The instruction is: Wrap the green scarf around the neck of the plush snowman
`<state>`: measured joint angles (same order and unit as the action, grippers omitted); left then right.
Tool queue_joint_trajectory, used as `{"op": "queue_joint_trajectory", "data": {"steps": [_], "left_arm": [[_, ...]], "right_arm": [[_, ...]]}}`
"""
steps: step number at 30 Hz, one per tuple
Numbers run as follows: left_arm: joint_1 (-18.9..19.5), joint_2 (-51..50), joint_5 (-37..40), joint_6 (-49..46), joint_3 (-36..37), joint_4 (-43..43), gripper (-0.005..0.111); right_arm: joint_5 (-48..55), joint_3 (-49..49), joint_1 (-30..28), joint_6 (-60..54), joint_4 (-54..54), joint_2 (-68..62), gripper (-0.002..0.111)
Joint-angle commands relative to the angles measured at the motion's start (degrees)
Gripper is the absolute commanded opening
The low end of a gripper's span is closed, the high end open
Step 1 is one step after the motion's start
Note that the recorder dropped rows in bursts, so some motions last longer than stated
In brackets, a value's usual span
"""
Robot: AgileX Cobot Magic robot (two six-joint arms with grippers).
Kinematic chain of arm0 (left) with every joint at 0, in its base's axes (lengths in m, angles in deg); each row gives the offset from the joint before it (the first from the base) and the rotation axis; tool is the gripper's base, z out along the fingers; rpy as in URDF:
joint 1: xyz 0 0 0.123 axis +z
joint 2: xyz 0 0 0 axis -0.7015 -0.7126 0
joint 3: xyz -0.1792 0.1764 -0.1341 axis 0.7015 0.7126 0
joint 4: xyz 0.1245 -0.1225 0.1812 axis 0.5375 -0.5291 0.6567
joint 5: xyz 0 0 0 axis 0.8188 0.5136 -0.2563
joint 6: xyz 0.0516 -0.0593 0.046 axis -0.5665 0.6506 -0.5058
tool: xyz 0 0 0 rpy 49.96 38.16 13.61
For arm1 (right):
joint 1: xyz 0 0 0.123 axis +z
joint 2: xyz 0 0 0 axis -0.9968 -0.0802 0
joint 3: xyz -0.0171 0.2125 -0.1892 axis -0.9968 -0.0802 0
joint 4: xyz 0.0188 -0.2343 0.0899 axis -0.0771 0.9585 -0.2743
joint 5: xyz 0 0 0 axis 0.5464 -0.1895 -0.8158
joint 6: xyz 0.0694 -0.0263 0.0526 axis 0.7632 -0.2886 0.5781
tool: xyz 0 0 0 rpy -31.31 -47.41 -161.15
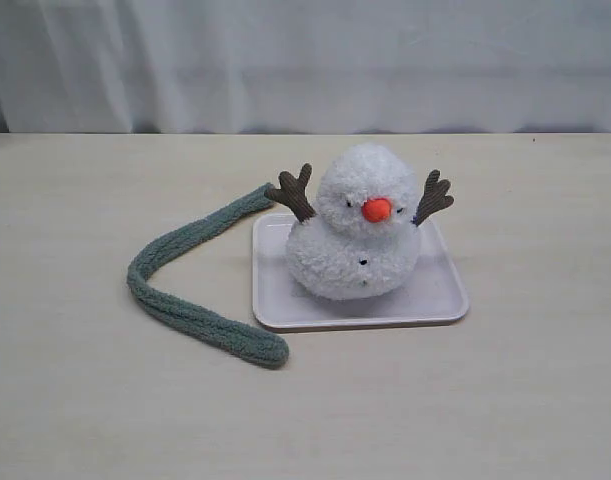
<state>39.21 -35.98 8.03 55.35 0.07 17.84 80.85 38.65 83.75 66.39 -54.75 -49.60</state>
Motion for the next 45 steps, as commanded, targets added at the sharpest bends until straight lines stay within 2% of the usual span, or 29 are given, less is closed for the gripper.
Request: {"op": "queue_joint_trajectory", "data": {"steps": [1,6,7,9,14,17,19,21,24,30,34,38,45], "left_arm": [[0.1,0.1,-3.7,-0.1,0.1,6.4,0.0],[0.1,0.1,-6.5,-0.1,0.1,7.8,0.0],[0.1,0.1,-9.8,0.4,0.1,6.1,0.0],[0.0,0.1,-17.8,3.1,0.1,-8.2,0.0],[0.0,0.1,-39.0,4.5,0.1,-9.2,0.0],[0.0,0.1,-45.8,13.6,0.1,-9.2,0.0],[0.0,0.1,-46.7,21.3,0.1,-9.0,0.0],[0.0,0.1,-43.7,25.2,-0.9,-8.4,0.0],[0.0,0.1,-32.1,25.0,-7.8,-6.1,0.0],[0.0,-11.8,-13.8,23.4,-25.0,8.6,0.0],[0.0,-21.2,-0.3,19.6,-33.6,9.3,0.0],[0.0,-31.2,7.0,13.9,-37.9,4.7,0.0],[0.0,-51.2,9.6,-5.2,-38.9,-19.5,0.0]], "right_arm": [[-0.4,-0.2,-0.3,-0.3,0.2,0.2,0.004],[-0.4,-0.2,-0.3,-0.3,0.2,0.2,0.004],[-0.4,-0.2,-0.3,-0.3,0.2,0.2,0.004],[-0.4,-0.2,-0.3,-0.3,0.2,0.2,0.004],[-0.4,-0.2,-0.3,-0.3,0.2,0.2,0.004],[-0.4,-0.2,-0.3,-0.3,0.2,0.2,0.004],[-0.4,-0.2,-0.3,-0.3,0.2,0.2,0.004],[-0.4,-0.2,-0.3,-0.3,0.2,0.2,0.004],[-0.4,-0.2,-0.3,-0.3,0.2,0.2,0.004],[-0.4,-0.2,-0.3,-0.3,0.2,0.2,0.004],[-0.4,-0.2,-0.3,-0.3,0.2,0.2,0.004],[-0.4,-0.2,-0.3,-0.3,0.2,0.2,0.004],[-0.4,-0.2,-0.3,-0.3,0.2,0.2,0.004]]}}
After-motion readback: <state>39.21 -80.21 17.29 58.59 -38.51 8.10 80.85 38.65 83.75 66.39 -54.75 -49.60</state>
